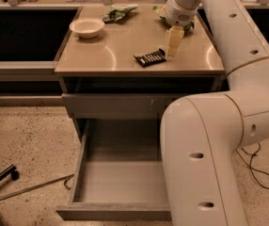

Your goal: Place rxbar chocolate into middle drawer

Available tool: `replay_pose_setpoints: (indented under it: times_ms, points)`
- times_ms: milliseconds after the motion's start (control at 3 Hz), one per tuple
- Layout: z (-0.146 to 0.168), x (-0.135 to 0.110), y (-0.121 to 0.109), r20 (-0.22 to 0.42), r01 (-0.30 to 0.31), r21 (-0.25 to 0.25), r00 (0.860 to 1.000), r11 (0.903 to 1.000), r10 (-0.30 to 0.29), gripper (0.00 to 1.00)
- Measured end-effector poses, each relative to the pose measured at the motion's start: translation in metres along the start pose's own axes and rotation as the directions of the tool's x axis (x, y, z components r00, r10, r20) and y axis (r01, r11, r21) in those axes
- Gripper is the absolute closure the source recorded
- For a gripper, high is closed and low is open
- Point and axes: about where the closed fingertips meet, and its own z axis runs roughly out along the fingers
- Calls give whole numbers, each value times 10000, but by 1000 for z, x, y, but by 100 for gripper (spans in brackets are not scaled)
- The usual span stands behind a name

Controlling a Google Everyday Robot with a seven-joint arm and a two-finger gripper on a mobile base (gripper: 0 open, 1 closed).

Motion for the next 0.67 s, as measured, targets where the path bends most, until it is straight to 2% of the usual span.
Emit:
replay_pose_setpoints:
  times_ms: [667]
  points:
    - [24, -8, 8, 148, 297, -603, 9995, 9977, -289, 0]
